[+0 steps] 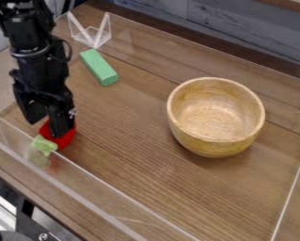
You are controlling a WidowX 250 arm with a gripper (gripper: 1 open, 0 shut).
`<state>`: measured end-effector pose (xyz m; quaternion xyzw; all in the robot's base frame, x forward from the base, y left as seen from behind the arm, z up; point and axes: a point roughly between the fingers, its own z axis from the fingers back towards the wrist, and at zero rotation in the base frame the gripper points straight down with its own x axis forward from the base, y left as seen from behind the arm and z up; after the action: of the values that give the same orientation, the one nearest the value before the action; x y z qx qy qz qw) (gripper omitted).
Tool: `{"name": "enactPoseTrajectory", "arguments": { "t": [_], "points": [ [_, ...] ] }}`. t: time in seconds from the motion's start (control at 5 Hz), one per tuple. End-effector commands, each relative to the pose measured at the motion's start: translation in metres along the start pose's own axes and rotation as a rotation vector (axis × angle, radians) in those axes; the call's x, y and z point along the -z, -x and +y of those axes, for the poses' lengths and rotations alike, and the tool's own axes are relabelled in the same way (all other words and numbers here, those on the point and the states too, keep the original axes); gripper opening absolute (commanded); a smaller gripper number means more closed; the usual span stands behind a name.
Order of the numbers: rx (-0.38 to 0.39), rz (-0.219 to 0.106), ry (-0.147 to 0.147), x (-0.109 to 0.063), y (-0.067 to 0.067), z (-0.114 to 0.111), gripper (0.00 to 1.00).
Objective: Move the red object to the right side of the table
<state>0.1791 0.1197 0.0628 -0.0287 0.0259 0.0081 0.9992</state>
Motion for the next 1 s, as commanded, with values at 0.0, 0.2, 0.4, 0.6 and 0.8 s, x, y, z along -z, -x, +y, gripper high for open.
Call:
{"name": "enactPoseTrajectory", "arguments": {
  "t": [0.0,0.2,0.4,0.6,0.8],
  "points": [
    [-0.019,-0.028,-0.018,-0.006,-0.012,0.006,1.00],
    [-0.035,-0.024,-0.016,-0.002,-0.010,0.008,1.00],
    [-0.050,-0.020,-0.013,0.000,-0.008,0.009,1.00],
    [-0.068,-0.016,-0.011,0.014,-0.005,0.010,1.00],
    [-0.018,-0.016,-0.012,0.023,-0.008,0.003,0.00]
  ]
}}
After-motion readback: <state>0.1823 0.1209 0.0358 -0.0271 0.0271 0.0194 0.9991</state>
